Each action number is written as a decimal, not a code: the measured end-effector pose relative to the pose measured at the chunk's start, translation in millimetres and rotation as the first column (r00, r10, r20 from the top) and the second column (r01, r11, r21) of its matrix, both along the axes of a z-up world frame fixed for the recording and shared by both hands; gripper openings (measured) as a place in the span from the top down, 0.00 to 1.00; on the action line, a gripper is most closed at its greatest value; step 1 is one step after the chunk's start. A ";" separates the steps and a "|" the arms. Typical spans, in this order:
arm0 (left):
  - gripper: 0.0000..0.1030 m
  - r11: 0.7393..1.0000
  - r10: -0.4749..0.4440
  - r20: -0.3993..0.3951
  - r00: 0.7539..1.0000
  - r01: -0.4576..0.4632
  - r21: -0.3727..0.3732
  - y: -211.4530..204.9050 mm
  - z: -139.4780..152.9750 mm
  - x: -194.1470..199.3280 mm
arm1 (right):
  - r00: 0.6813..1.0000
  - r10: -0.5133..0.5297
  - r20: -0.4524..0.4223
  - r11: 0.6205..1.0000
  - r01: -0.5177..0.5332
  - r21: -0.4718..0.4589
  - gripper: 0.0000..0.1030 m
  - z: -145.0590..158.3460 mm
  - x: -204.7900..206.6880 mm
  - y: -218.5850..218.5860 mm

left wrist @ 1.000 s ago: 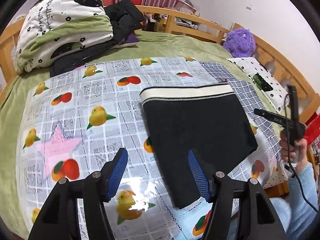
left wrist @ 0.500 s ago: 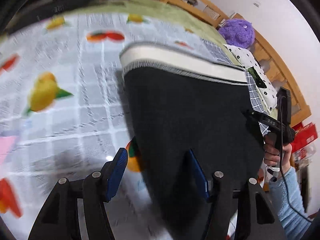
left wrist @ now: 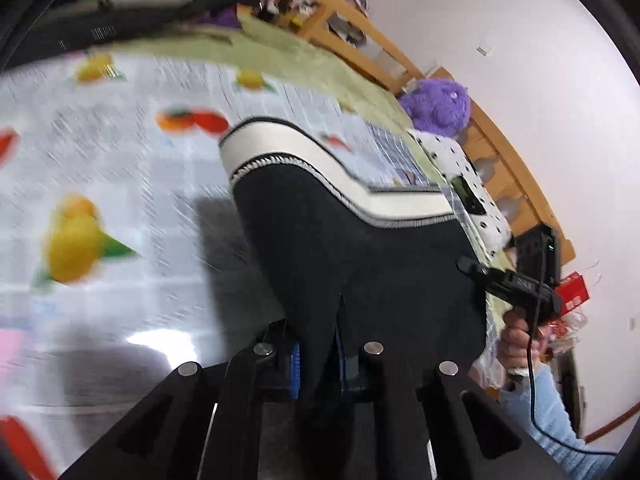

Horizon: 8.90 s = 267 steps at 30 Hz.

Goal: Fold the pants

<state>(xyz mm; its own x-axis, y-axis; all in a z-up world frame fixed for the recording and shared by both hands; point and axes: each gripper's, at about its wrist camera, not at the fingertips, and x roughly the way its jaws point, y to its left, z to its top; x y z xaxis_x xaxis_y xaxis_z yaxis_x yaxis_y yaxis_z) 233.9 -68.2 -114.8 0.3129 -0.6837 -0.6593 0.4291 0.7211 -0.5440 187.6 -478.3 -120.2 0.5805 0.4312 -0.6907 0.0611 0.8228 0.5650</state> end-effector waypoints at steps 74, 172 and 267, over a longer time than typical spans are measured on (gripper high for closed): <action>0.72 0.874 0.285 0.162 0.945 -0.326 0.360 175.4 -42.9 -170.5 | 0.957 0.215 -0.194 0.958 -0.245 -0.150 0.62 -33.1 -21.6 186.4; 0.22 0.844 0.186 0.346 0.919 -0.330 0.423 69.7 -36.0 45.5 | 0.925 0.270 0.268 0.829 -0.081 -0.554 0.75 -8.1 93.3 248.6; 0.08 0.861 0.245 0.211 0.946 -0.312 0.400 92.1 -32.0 30.9 | 0.952 0.249 0.179 0.850 -0.126 -0.512 0.58 -2.6 72.0 236.0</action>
